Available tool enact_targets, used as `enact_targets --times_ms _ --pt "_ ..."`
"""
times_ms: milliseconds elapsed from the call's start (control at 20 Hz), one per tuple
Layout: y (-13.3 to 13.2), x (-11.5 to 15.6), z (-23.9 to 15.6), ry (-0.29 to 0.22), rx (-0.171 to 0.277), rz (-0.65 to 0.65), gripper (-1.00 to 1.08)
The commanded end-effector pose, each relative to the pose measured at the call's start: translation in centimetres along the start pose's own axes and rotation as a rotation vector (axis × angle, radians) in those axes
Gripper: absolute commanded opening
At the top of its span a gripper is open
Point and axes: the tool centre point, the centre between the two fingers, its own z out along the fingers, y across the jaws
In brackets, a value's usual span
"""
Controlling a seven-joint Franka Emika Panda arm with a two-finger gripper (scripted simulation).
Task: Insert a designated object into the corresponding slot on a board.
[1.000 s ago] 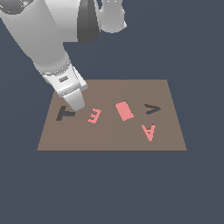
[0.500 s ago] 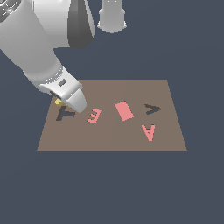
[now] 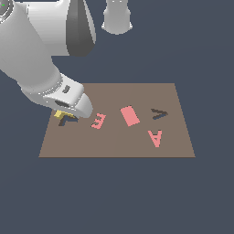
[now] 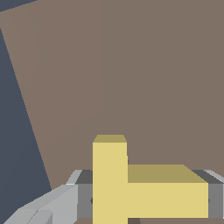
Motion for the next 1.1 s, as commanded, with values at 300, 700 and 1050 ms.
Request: enact_targets --times_ms 300,700,1050 --pt "0.60 -1.15 -0.04 0.000 0.000 -0.149 -1.00" --pt "0.86 -1.45 -0.04 0.001 0.000 -0.193 -1.00" --pt "0.86 -1.43 0.92 0.001 0.000 -0.193 -1.00"
